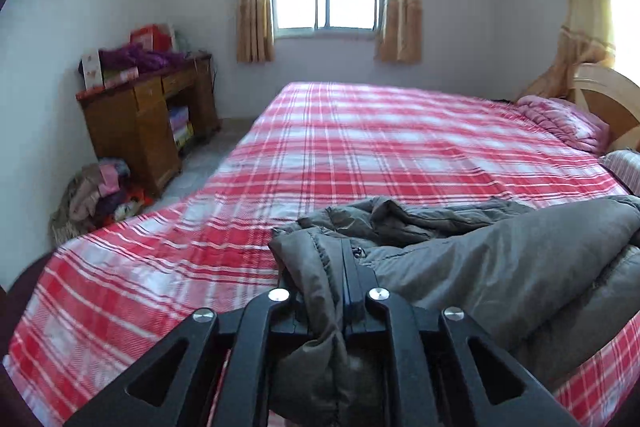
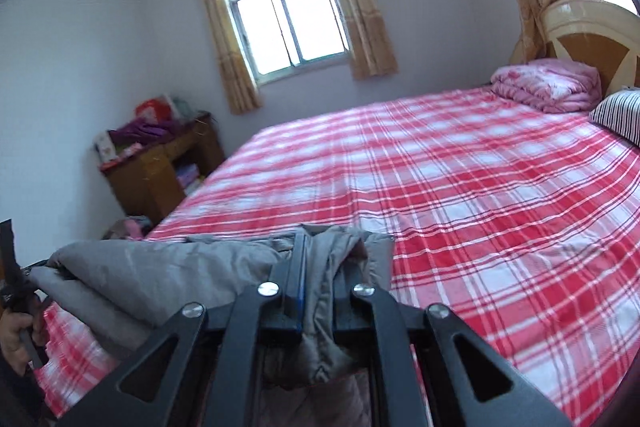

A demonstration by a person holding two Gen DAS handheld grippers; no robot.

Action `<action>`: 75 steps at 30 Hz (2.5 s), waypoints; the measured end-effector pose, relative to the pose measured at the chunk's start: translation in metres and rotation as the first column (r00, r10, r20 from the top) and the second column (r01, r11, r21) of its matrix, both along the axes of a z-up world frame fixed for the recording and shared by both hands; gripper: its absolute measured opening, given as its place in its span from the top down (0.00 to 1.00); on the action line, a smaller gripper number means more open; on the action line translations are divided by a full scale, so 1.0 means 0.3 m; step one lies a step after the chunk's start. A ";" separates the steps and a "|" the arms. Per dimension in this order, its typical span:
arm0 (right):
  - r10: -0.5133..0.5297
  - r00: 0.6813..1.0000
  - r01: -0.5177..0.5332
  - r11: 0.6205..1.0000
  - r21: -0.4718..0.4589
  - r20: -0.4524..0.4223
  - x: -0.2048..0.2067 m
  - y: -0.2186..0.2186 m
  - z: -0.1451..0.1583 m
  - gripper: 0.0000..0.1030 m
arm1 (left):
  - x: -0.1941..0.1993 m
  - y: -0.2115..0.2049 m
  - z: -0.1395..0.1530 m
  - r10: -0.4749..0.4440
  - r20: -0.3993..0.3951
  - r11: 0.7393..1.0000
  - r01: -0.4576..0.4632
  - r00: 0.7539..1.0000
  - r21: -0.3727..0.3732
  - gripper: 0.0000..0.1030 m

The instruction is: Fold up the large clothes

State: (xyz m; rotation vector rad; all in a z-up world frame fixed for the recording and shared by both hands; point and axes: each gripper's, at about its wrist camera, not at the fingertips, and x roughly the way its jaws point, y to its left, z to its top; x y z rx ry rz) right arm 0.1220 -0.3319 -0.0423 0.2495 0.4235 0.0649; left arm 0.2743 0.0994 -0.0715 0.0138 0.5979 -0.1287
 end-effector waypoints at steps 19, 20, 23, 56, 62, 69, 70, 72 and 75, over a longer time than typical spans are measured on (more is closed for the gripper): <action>-0.182 0.983 0.180 0.981 -0.079 -0.026 0.317 0.038 -0.087 0.06 | 0.015 -0.076 0.032 0.513 0.263 0.832 -0.549 0.817 0.083 0.05; -0.175 0.984 0.171 0.980 -0.103 -0.023 0.310 0.070 -0.083 0.07 | -0.002 -0.112 0.029 0.489 0.282 0.845 -0.528 0.825 0.080 0.05; -0.107 0.994 0.105 0.985 -0.136 -0.007 0.274 0.209 -0.105 0.07 | 0.002 -0.244 -0.009 0.382 0.320 0.879 -0.448 0.867 0.164 0.02; -0.054 0.960 -0.015 0.970 -0.242 -0.274 0.651 0.333 -0.391 0.09 | 0.525 -0.205 -0.437 0.484 -0.098 0.837 -0.428 0.869 0.341 0.01; -0.059 0.948 -0.018 0.972 -0.236 -0.313 0.678 0.328 -0.408 0.08 | 0.534 -0.217 -0.449 0.486 -0.108 0.831 -0.421 0.867 0.364 0.01; -0.060 0.932 -0.025 0.973 -0.229 -0.358 0.700 0.320 -0.430 0.06 | 0.537 -0.235 -0.452 0.491 -0.107 0.823 -0.419 0.865 0.384 0.01; -0.062 0.930 -0.026 0.973 -0.231 -0.363 0.703 0.322 -0.432 0.06 | 0.537 -0.235 -0.451 0.491 -0.106 0.822 -0.420 0.865 0.385 0.01; -0.064 0.926 -0.027 0.972 -0.234 -0.372 0.711 0.325 -0.435 0.06 | 0.539 -0.239 -0.451 0.492 -0.104 0.820 -0.420 0.864 0.389 0.01; -0.069 0.920 -0.029 0.970 -0.243 -0.386 0.720 0.328 -0.442 0.05 | 0.542 -0.244 -0.451 0.494 -0.102 0.817 -0.422 0.863 0.393 0.01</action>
